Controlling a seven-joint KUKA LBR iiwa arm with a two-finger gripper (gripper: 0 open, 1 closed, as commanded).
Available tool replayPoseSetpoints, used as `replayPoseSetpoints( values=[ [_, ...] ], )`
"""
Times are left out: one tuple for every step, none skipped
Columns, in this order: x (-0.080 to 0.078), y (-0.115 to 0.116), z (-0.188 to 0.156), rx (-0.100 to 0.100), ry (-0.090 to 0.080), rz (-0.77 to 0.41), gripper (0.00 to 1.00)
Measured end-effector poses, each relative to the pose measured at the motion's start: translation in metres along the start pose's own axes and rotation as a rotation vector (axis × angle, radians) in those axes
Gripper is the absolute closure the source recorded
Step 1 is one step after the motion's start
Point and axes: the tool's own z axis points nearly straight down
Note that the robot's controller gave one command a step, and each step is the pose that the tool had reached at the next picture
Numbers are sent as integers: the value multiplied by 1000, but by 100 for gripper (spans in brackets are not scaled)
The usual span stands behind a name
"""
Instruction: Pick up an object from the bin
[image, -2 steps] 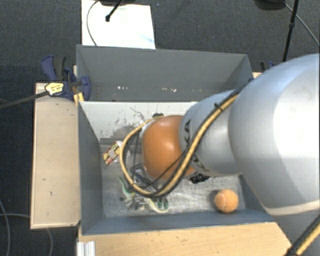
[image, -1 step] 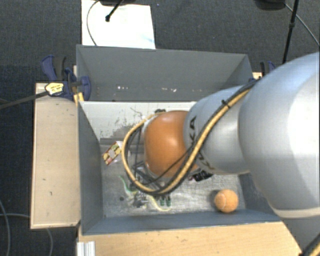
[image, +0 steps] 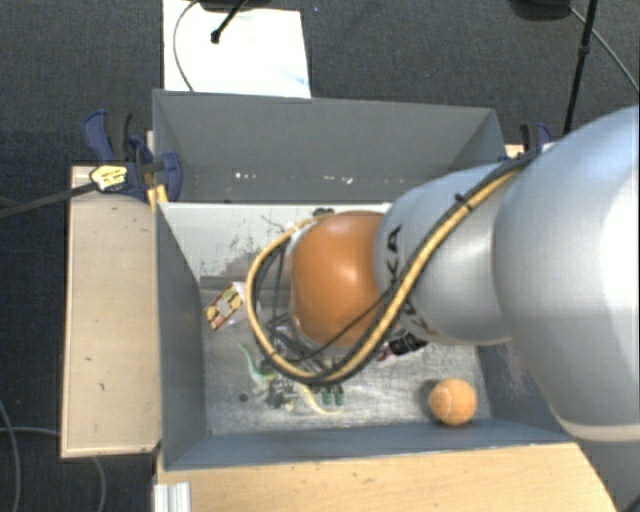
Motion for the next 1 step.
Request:
replayPoseSetpoints(
  values=[
    [-1, 0, -9, -1, -4, 0, 100]
  ],
)
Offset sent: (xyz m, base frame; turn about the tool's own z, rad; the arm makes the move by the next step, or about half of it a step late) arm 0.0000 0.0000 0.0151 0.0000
